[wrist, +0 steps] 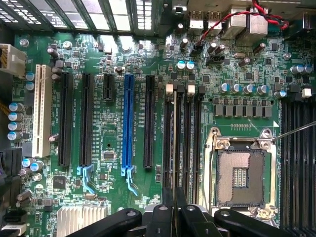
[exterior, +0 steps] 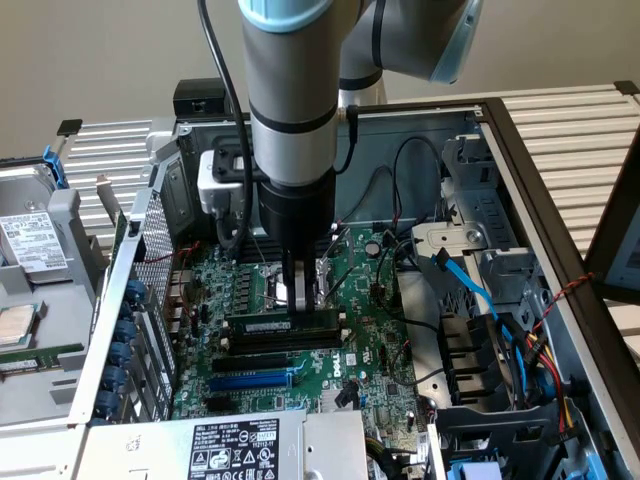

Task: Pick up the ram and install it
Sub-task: 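Insert the ram into the slot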

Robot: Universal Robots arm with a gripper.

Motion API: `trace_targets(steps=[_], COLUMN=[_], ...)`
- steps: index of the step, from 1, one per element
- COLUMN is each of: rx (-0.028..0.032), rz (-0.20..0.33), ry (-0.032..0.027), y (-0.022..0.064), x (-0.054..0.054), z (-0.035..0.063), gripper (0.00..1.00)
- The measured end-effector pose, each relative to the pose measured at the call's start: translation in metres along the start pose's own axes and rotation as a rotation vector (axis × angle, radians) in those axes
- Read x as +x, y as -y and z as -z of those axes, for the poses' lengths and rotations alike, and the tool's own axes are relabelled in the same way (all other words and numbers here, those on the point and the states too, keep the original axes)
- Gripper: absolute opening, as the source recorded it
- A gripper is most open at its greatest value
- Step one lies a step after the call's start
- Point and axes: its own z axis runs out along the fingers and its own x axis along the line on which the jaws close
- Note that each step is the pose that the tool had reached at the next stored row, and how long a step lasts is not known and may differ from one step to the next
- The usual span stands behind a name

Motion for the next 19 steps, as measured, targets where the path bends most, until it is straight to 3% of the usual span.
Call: trace_targets(steps=[19], rx=[-0.0004], rz=[0.002], ry=[0.0012], y=[0.0023], x=[0.0018], z=[-0.0025], gripper=[0.13])
